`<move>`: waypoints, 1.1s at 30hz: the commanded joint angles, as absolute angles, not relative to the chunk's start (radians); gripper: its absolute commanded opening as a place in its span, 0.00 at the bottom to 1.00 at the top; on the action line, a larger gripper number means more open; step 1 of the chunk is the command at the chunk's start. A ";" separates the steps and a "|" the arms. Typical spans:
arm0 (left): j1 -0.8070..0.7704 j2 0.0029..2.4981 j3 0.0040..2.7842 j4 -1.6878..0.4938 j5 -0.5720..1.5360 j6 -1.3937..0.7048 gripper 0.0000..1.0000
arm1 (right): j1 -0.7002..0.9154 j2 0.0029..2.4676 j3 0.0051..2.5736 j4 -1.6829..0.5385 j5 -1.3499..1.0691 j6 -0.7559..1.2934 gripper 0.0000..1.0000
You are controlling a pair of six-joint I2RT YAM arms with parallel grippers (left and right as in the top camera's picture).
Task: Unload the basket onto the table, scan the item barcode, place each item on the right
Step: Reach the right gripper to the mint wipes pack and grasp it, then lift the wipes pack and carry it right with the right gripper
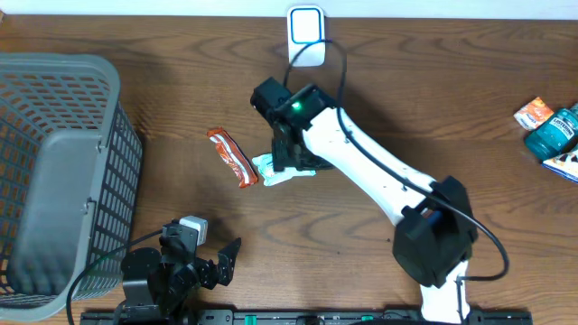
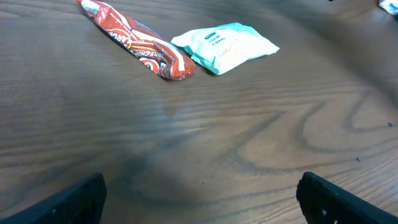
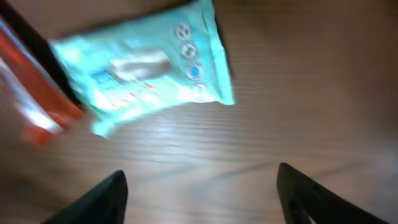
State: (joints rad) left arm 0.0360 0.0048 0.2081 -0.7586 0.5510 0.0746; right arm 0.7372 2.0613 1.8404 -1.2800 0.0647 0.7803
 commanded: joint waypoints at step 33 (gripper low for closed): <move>0.040 0.004 0.212 -0.763 0.553 0.073 0.98 | 0.784 2.101 1.310 -0.557 0.139 1.565 0.53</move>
State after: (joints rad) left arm 0.0360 0.0048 0.2081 -0.7586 0.5510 0.0746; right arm 0.7952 2.0510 1.3643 -0.5369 0.1116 1.5623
